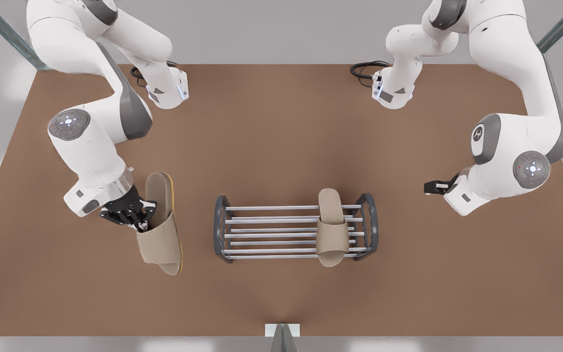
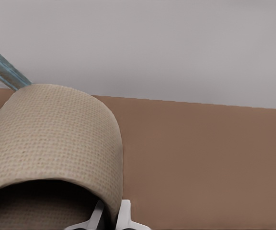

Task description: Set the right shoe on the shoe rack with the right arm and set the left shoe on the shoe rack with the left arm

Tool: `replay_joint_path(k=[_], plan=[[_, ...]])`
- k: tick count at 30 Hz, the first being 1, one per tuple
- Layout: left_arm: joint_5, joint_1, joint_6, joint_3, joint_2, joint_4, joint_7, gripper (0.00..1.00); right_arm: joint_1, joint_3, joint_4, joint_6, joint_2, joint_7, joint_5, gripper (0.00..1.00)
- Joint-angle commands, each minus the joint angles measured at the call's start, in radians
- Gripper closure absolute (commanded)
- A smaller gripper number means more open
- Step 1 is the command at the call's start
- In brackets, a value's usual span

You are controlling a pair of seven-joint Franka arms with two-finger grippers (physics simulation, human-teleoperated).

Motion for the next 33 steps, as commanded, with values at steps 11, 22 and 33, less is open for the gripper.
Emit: replay_joint_path(k=[11,22,33], plan=[[-0.040,0.034,0.010,0.003,0.028,0.028,0.002,0.00,0.410,-0.224,0.195,-0.274,0.004,0.636,-0.010,0.79],[-0.032,0.034,0.009,0.003,0.028,0.028,0.002,0.00,0.514,-0.285,0.296,-0.037,0.119,0.693,0.001,0.79],[-0.030,0.037,0.007,0.005,0.028,0.025,0.002,0.00,0.663,-0.364,0.336,0.186,0.226,0.633,-0.004,0.79]])
